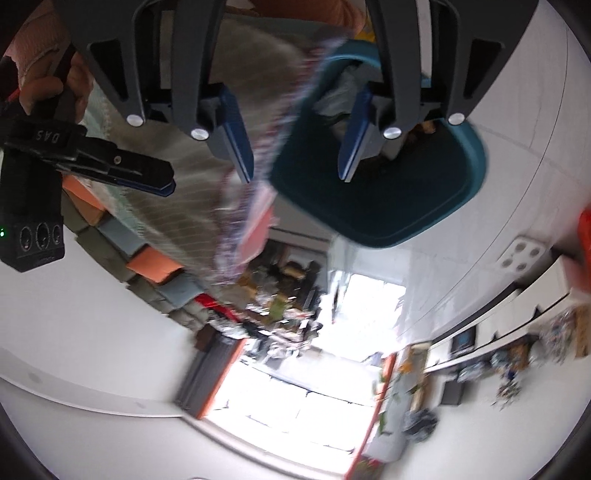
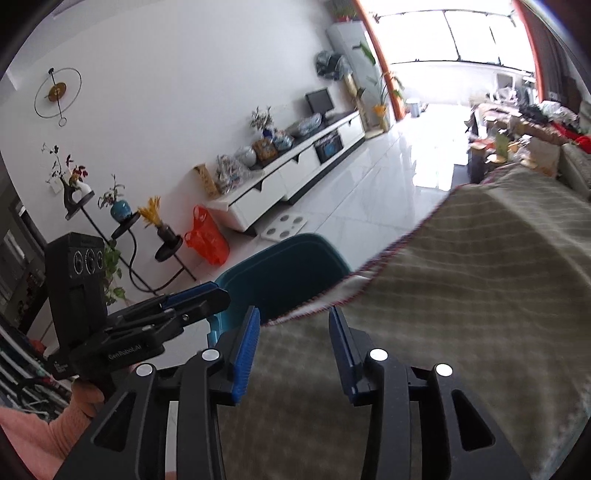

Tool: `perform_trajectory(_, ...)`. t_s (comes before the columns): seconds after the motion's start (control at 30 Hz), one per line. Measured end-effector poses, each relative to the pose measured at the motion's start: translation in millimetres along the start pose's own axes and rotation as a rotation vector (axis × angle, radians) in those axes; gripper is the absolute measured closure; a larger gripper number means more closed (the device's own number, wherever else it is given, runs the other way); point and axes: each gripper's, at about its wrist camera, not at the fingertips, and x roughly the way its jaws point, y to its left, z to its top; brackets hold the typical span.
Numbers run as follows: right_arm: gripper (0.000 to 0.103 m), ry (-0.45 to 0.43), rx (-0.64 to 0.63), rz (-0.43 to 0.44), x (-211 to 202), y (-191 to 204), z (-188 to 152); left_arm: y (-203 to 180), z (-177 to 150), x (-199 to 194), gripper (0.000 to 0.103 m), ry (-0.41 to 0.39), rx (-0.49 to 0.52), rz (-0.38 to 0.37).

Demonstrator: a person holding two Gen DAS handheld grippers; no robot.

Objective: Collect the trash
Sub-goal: 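Move both tools back over the bed toward the paper cup and wrapper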

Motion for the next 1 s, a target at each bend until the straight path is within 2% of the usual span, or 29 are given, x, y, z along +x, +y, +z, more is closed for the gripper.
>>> perform_trajectory(0.27, 0.063, -0.123, 0.083, -0.112, -78.3, -33.1, -28.2, -77.1, -3.6, 15.1, 0.050, 0.014, 0.139, -0.150)
perform_trajectory(0.6, 0.063, -0.236, 0.200, -0.281, -166.9, -71.1, -75.9, -184.6, -29.6, 53.2, 0.050, 0.119, 0.306, -0.337)
perform_trajectory(0.77, 0.063, -0.304, 0.243, -0.351, -210.7, -90.6, -91.6, -239.9, -45.0, 71.4, 0.050, 0.160, 0.390, -0.398)
perform_trajectory(1.0, 0.060, -0.392, 0.283, -0.443, -261.6, -111.4, -107.9, -299.0, -56.6, 86.1, 0.050, 0.188, 0.473, -0.453)
